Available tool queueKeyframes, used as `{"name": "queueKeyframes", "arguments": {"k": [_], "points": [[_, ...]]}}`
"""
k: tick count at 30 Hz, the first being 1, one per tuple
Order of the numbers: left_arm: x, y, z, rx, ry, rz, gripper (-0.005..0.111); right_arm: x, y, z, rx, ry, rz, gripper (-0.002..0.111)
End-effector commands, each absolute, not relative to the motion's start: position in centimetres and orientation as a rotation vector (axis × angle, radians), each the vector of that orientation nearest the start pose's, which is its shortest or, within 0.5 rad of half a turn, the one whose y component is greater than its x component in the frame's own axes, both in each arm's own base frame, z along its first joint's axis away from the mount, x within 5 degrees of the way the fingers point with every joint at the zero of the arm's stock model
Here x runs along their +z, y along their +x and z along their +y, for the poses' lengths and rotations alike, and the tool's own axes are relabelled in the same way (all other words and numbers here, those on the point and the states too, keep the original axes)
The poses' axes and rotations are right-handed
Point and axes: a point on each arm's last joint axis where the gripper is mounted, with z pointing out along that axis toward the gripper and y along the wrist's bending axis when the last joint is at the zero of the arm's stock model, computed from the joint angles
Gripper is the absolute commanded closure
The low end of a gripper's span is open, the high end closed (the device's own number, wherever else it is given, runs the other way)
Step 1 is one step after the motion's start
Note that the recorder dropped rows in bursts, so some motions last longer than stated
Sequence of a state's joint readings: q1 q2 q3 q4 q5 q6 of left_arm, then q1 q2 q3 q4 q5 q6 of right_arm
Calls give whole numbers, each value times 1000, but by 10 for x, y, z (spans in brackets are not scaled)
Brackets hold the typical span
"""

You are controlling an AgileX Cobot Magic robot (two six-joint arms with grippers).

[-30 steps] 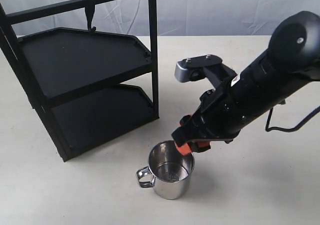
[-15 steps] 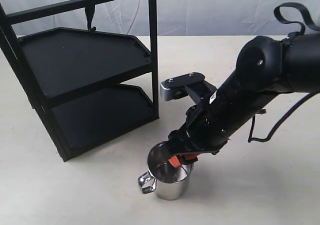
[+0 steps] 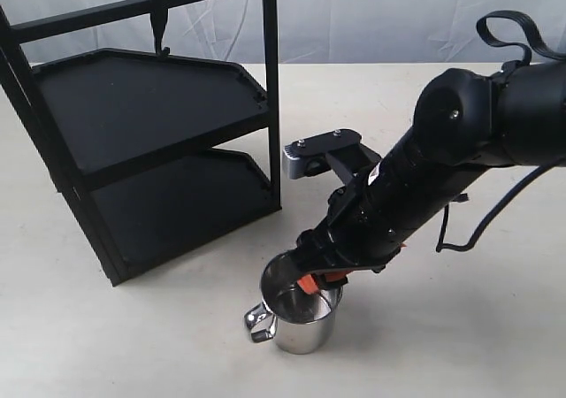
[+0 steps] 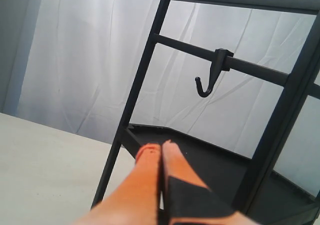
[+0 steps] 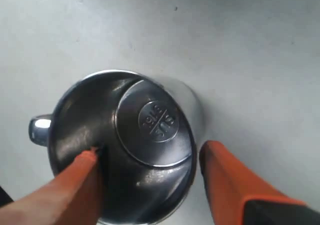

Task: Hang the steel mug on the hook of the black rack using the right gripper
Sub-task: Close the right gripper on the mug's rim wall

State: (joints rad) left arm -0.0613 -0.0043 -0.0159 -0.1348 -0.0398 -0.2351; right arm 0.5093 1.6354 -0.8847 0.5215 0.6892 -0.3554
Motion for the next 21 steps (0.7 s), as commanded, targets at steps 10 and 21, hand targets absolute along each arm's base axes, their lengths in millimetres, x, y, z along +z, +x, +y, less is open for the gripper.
{"name": "queueKeyframes", "arguments": {"k": [10,21], "points": [[224,55,-3,-352,-223,1408,107,164,244,167,506,-739,2867,74],[224,55,-3,-352,-223,1408,107,167,238,174,667,-616,2935,109]]}}
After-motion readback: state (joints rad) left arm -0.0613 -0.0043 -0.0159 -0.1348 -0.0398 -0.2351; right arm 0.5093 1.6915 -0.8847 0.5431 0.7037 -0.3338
